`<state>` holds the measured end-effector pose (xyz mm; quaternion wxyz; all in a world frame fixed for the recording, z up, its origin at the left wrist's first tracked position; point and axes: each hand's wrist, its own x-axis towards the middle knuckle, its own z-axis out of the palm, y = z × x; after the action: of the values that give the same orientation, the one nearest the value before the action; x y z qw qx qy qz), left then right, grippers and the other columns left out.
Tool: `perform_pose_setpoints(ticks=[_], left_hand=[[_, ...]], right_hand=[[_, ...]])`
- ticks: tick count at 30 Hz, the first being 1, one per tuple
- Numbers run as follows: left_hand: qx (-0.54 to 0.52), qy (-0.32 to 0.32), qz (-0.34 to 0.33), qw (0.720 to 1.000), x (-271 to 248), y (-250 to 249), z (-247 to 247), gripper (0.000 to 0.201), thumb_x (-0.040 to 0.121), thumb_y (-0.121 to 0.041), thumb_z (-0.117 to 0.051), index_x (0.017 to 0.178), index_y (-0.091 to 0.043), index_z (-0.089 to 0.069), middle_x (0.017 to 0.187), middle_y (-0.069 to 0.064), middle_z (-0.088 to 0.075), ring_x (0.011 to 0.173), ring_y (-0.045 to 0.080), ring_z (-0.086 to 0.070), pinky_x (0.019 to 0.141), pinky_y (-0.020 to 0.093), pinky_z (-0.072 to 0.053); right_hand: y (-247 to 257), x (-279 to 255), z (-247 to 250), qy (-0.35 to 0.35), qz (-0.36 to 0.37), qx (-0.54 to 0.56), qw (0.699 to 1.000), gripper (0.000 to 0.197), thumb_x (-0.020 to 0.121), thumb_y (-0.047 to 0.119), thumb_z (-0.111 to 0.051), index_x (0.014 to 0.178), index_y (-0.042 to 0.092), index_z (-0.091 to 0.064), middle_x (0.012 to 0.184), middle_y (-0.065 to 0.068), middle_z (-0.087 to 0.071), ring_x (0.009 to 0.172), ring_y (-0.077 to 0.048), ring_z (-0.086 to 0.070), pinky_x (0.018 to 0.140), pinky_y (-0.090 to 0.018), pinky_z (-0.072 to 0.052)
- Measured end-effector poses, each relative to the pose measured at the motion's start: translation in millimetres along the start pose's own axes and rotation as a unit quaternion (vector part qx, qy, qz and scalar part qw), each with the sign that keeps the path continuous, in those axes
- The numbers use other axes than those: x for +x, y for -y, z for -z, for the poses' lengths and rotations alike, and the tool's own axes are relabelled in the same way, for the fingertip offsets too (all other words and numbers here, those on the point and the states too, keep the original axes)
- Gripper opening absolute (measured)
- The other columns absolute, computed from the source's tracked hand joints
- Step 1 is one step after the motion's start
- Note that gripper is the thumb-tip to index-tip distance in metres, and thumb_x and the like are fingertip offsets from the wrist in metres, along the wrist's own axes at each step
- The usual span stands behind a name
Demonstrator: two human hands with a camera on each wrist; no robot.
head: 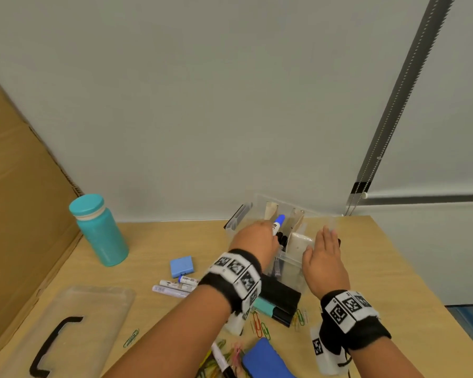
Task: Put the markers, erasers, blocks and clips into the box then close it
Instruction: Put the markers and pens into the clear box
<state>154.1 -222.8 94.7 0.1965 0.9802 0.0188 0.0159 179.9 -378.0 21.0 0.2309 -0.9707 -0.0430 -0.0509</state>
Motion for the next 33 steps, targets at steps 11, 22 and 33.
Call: perform_pose_setpoints(ticks=[11,22,33], left_hand=[[0.169,0.111,-0.007,0.979,53.2,-27.8,-19.0,0.026,0.097,-0.011,-0.042,0.103,-0.003,-0.065,0.106,0.013,-0.068,0.099,0.030,-0.064,0.082,0.036,-0.049],[-0.028,-0.064,-0.010,0.998,-45.3,70.8,8.2,0.025,0.097,-0.030,-0.043,0.116,-0.029,-0.059,0.110,-0.011,-0.064,0.090,0.009,-0.059,0.078,0.022,-0.044],[0.033,0.068,0.117,0.990,-127.8,190.3,-4.9,0.027,0.095,-0.023,-0.047,0.119,-0.027,-0.058,0.122,-0.003,-0.058,0.109,0.015,-0.052,0.095,0.031,-0.045]], right_hand=[[-0.5,0.0,-2.5,-0.018,0.009,-0.010,1.000,0.056,0.101,0.027,-0.020,0.151,0.002,-0.010,0.161,-0.009,-0.001,0.148,-0.019,0.006,0.117,-0.027,-0.001],[-2.9,-0.8,-0.8,-0.017,0.031,-0.017,0.999,0.055,0.101,0.028,-0.022,0.150,0.004,-0.016,0.160,-0.010,-0.007,0.148,-0.021,0.002,0.121,-0.033,-0.008],[33.4,-38.8,16.2,-0.152,0.208,-0.041,0.965,0.035,0.086,0.012,-0.056,0.121,0.010,-0.053,0.134,-0.011,-0.048,0.131,-0.030,-0.037,0.111,-0.041,-0.032]])
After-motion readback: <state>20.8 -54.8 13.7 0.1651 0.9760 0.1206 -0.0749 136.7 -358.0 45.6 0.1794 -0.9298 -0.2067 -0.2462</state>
